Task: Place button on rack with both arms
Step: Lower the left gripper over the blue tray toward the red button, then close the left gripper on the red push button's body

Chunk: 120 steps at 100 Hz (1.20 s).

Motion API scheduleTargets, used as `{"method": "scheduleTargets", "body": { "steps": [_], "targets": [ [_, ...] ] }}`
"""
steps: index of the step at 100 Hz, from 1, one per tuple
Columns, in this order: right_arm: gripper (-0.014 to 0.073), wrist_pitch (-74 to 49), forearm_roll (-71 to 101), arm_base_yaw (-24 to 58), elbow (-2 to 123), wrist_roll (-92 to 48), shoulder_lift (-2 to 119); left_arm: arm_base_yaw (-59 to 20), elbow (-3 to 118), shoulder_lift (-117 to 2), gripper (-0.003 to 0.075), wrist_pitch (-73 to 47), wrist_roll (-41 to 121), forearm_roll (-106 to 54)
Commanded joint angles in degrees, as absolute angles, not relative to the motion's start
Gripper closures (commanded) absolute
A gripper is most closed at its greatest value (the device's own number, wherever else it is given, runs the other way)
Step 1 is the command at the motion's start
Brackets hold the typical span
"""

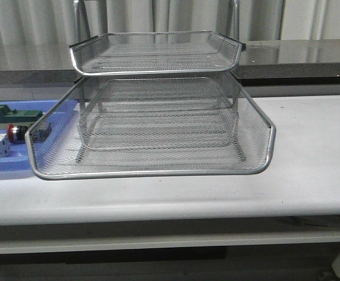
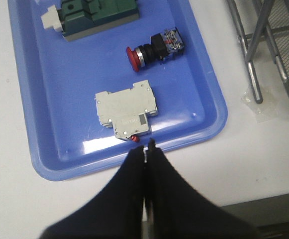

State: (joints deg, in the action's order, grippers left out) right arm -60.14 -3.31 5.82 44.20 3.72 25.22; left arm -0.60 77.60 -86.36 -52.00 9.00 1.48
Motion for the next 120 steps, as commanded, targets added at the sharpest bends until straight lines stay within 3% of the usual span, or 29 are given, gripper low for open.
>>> {"method": "scheduleTargets", "body": {
  "steps": [1, 34, 45, 61, 68, 98, 120],
  "targets": [
    [0.0662, -56.83, -3.98, 5.71, 46.05, 3.68, 25.55, -0.54, 81.83, -87.09, 0.0741, -53.22, 10.20, 1.27],
    [0.0662, -56.83, -3.98, 5.71, 46.05, 3.68, 25.55, -0.54, 83.39, -88.67, 0.0718, -56.91, 10.69, 1.18],
    [0.0662, -56.83, -3.98, 5.71, 46.05, 3.68, 25.55, -0.54, 83.39, -88.67, 0.0594, -58.30, 12.02, 1.18],
    [0.0662, -56.83, -3.98, 5.71, 46.05, 3.68, 25.55, -0.54, 83.39, -88.67, 0.0263, -59.12, 12.91, 1.18],
    [0.0662, -56.83, -3.98, 5.71, 46.05, 3.68, 25.55, -0.54, 83.39, -88.67, 0.0187, -59.02, 12.91, 1.18],
    [0.0662, -56.83, -3.98, 5.71, 46.05, 3.68, 25.55, -0.54, 83.39, -88.67, 0.0261, -58.79, 12.91, -4.30],
    [0.0662, -56.83, -3.98, 5.71, 46.05, 3.68, 25.55, -0.54, 85.15, -90.92, 0.0261, -55.45, 21.76, -8.22]
  ]
}}
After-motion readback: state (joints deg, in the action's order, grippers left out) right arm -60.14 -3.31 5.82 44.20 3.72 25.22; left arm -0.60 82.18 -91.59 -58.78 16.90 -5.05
